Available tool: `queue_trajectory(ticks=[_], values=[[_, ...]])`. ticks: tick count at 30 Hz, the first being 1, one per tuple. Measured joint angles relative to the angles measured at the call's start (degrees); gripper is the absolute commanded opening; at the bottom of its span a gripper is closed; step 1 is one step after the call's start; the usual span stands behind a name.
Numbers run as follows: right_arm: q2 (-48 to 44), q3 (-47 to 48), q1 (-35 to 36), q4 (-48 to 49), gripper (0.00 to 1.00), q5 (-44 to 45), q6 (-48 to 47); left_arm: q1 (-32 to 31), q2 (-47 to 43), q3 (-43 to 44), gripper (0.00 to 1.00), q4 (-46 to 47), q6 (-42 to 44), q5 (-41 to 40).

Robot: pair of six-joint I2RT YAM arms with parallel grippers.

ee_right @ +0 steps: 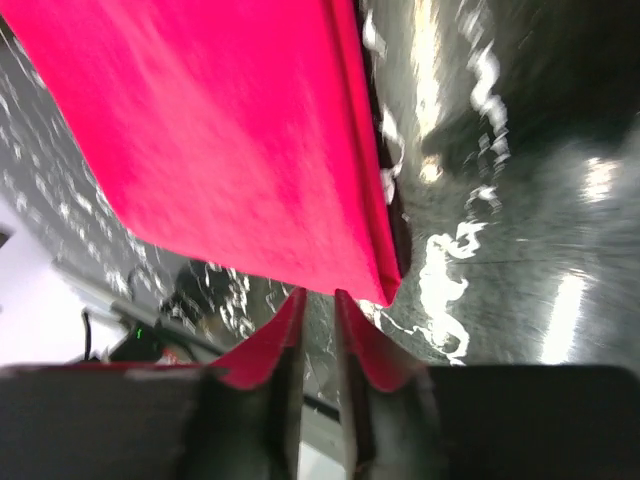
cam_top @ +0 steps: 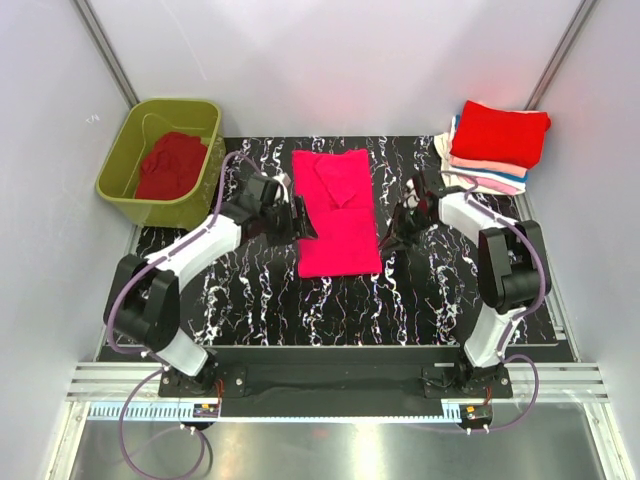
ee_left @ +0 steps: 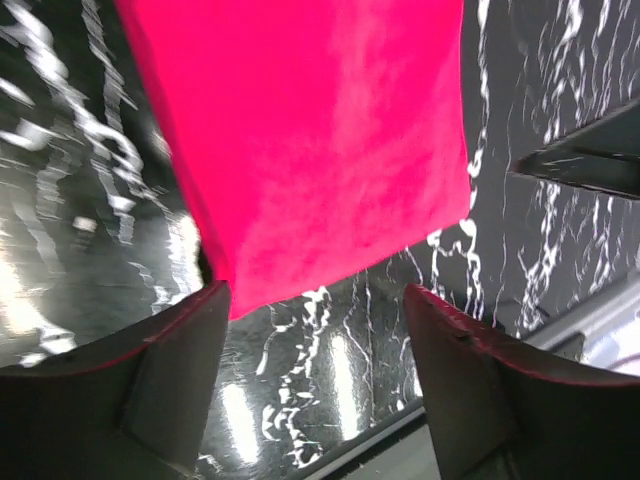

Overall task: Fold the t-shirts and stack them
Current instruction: Fold the tshirt

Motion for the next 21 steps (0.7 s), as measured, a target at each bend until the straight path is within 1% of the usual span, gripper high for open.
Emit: queue_trajectory(ticks=[2, 5, 6, 8, 9, 11, 12, 15, 20, 21], values=[[0.6, -3.0, 0.0, 2.3, 0.16, -3.1, 0.4, -0.7, 1.2, -2.3, 0.72, 2.7, -1.3, 1.4], [1.8, -4.3, 0.0, 4.6, 0.12, -6.3, 0.7, -1.2, 3.7, -3.9, 0.72, 5.9, -3.0, 2.6], [2.2, -4.3, 0.0, 5.3, 0.1, -7.1, 0.8, -1.2, 4.4, -4.2, 0.72, 6.8, -3.4, 2.9], [2.8, -4.3, 0.0, 6.6, 0.09, -8.0, 0.8, -1.2, 5.6, -4.6, 0.71, 8.5, -4.0, 3.1], [3.2, -4.3, 0.0, 6.9, 0.06, -8.3, 0.8, -1.2, 6.3, -4.7, 0.71, 9.2, -4.1, 3.3], [3.8, -4.3, 0.0, 7.4, 0.03, -8.4, 0.7, -1.2, 7.6, -5.2, 0.7, 10.5, -4.3, 3.4], [4.2, -4.3, 0.0, 7.4, 0.0, -8.3, 0.7, -1.2, 8.2, -5.7, 0.7, 11.1, -4.4, 3.4], [5.2, -4.5, 0.0, 6.3, 0.0, -6.8, 0.6, -1.2, 9.5, -7.3, 0.7, 11.8, -4.3, 3.3], [5.5, -4.5, 0.0, 1.2, 0.0, -0.2, 0.2, -1.2, 9.8, -10.4, 0.71, 11.0, -3.7, 2.0], [5.5, -4.5, 0.0, 0.3, 0.0, 1.3, 0.1, -1.3, 9.6, -10.4, 0.73, 10.9, -3.4, 1.5]])
